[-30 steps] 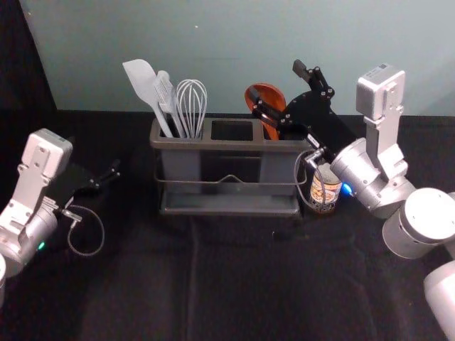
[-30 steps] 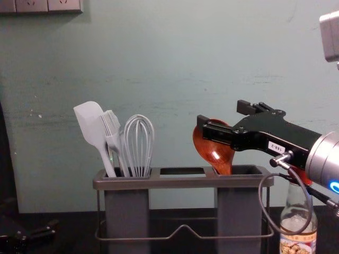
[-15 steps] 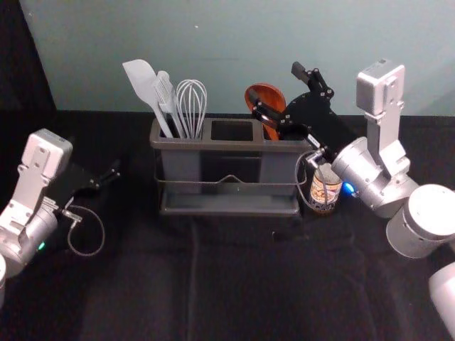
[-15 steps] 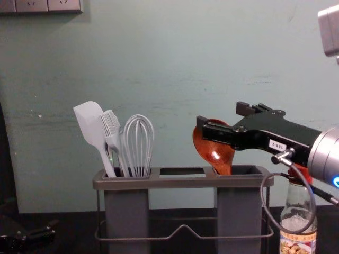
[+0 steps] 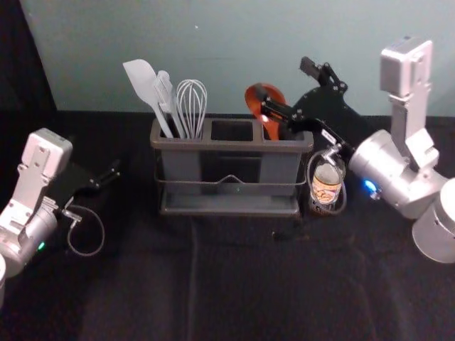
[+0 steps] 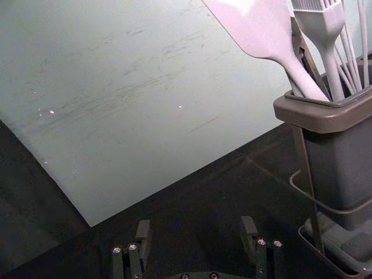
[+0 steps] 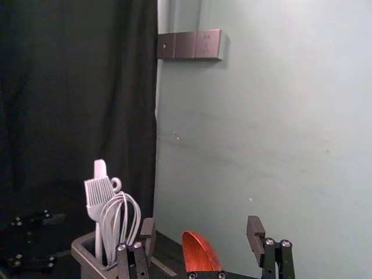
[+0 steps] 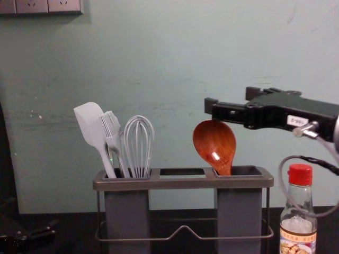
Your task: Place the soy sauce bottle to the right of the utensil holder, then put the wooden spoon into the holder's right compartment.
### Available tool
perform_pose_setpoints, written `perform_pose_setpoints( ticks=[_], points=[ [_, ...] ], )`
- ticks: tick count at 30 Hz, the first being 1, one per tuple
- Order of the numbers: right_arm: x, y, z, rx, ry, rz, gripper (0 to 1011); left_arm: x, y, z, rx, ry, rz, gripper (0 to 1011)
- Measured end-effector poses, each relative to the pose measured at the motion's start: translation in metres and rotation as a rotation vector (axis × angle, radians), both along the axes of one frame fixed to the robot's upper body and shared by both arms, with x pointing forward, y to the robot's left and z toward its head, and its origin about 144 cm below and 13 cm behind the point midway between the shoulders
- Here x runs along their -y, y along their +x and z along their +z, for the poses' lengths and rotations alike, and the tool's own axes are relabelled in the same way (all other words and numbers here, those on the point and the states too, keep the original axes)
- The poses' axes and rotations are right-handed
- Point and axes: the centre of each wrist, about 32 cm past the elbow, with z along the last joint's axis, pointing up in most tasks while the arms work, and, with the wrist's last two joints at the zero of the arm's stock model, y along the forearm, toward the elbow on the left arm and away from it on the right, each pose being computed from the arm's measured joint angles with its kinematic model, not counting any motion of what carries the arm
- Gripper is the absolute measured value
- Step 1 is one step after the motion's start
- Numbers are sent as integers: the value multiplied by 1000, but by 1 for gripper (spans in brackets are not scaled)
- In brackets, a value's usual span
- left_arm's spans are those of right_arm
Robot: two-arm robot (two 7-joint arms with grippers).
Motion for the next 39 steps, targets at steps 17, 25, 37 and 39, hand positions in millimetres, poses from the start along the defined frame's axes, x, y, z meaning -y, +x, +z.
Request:
perform_pose_setpoints(
  ticks=[17, 25, 37, 39],
  points=[
    [20, -68, 2, -77, 95, -117, 1004, 0, 0, 0, 0, 0, 0, 1005],
    [21, -94, -19, -46, 84, -216, 1004, 0, 0, 0, 0, 0, 0, 1005],
    [24, -118, -62, -82, 58, -420, 1004, 0, 0, 0, 0, 0, 0, 1005],
    [24, -119, -66, -107, 59, -431, 1004, 0, 0, 0, 0, 0, 0, 1005]
  ],
)
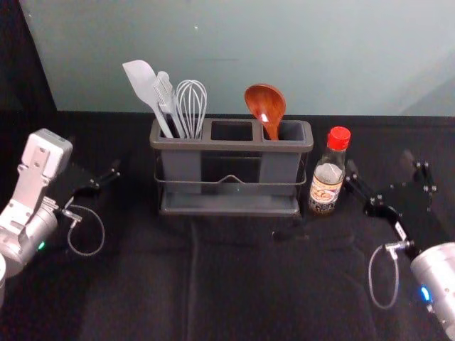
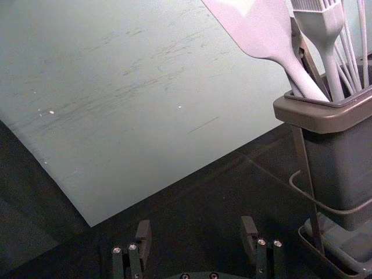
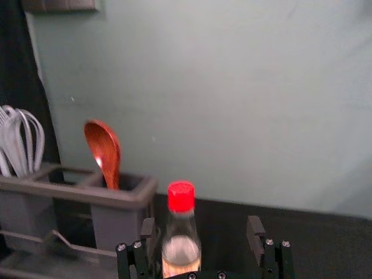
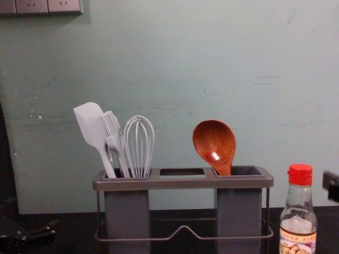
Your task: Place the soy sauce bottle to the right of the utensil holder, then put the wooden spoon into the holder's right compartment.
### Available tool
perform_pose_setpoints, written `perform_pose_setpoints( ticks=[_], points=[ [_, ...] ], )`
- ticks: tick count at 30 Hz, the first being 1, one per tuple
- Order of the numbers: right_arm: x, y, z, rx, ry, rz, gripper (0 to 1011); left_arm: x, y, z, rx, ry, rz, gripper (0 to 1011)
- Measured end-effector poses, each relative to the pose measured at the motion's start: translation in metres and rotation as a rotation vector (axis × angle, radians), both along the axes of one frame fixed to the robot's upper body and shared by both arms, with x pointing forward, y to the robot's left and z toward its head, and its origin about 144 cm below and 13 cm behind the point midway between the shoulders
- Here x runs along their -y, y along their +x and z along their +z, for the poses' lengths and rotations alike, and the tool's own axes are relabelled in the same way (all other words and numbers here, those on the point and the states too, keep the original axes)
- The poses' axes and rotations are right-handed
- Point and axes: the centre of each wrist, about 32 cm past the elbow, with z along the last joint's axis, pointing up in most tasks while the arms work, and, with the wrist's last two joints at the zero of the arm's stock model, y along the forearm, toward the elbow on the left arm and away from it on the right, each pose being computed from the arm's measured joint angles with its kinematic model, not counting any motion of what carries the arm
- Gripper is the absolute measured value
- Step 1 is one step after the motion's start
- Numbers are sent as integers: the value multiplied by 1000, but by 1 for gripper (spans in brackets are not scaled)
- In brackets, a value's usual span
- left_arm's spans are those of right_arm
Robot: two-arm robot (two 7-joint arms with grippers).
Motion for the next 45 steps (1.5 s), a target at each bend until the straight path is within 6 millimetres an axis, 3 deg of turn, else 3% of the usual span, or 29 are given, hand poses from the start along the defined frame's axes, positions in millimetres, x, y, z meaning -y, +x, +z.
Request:
perform_pose_setpoints(
  ticks=[16, 45],
  points=[
    [-1, -3, -20, -99, 8, -10, 1004, 0, 0, 0, 0, 0, 0, 1005],
    [-2, -2, -21, -112, 3, -1, 1004, 0, 0, 0, 0, 0, 0, 1005]
  ],
)
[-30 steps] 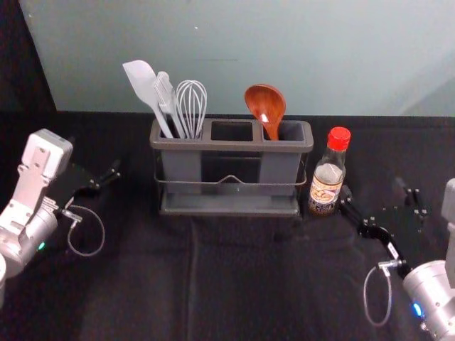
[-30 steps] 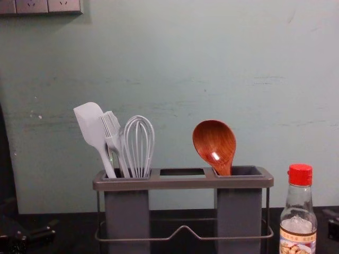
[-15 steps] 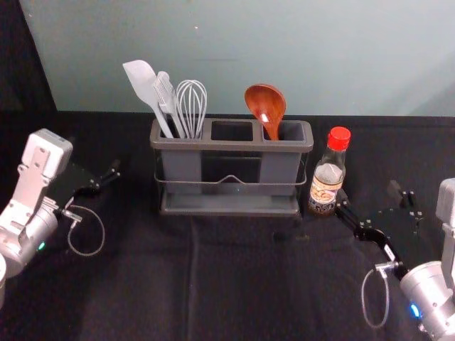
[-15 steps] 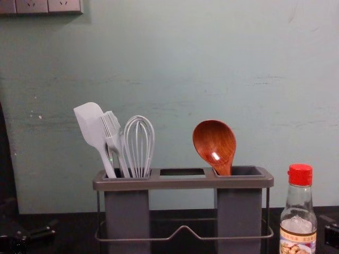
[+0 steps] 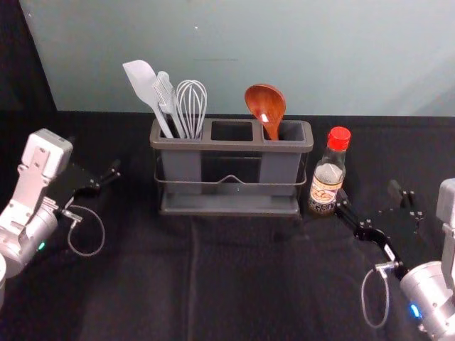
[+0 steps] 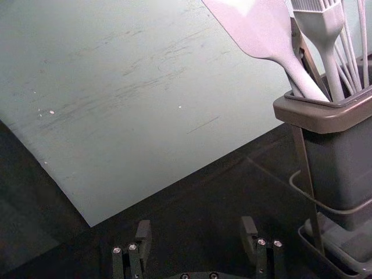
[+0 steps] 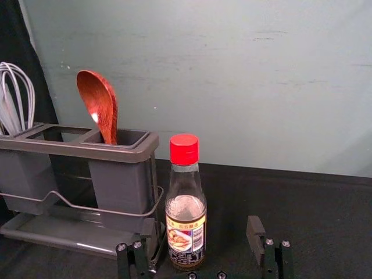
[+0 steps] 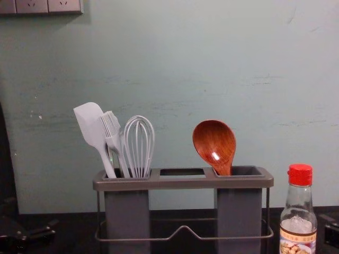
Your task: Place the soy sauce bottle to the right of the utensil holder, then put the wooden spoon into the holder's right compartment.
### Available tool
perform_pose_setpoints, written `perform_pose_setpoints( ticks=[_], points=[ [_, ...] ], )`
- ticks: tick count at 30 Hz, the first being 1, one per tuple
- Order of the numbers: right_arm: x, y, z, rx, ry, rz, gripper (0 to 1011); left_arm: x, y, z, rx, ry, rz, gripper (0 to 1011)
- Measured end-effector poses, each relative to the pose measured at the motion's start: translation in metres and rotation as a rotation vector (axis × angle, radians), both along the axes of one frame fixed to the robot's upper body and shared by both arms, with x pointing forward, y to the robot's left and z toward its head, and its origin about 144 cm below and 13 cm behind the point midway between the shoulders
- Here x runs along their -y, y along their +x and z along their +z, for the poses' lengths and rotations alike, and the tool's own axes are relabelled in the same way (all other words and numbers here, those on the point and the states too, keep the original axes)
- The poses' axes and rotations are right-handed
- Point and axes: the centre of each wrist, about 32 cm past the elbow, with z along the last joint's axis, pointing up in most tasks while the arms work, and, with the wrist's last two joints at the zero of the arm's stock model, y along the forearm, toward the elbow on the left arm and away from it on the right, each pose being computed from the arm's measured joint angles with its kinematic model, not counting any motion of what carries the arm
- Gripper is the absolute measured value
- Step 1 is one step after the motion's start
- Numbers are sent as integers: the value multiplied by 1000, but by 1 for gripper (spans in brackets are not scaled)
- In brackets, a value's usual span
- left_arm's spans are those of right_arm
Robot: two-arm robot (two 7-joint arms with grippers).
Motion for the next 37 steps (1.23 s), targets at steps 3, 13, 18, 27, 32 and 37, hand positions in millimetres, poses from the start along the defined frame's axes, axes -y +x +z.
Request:
perform_pose_setpoints(
  ticks=[3, 13, 18, 27, 32, 37],
  points=[
    [0, 0, 0, 1, 0, 0, 1004, 0, 0, 0, 0, 0, 0, 1005],
    [0, 0, 0, 2, 0, -3, 1004, 0, 0, 0, 0, 0, 0, 1005],
    [0, 0, 0, 2, 0, -3, 1004, 0, 0, 0, 0, 0, 0, 1005],
    [0, 0, 0, 2, 0, -3, 1004, 0, 0, 0, 0, 0, 0, 1005],
    [0, 0, 0, 2, 0, -3, 1004, 0, 0, 0, 0, 0, 0, 1005],
    [0, 0, 0, 2, 0, -3, 1004, 0, 0, 0, 0, 0, 0, 1005]
  ],
)
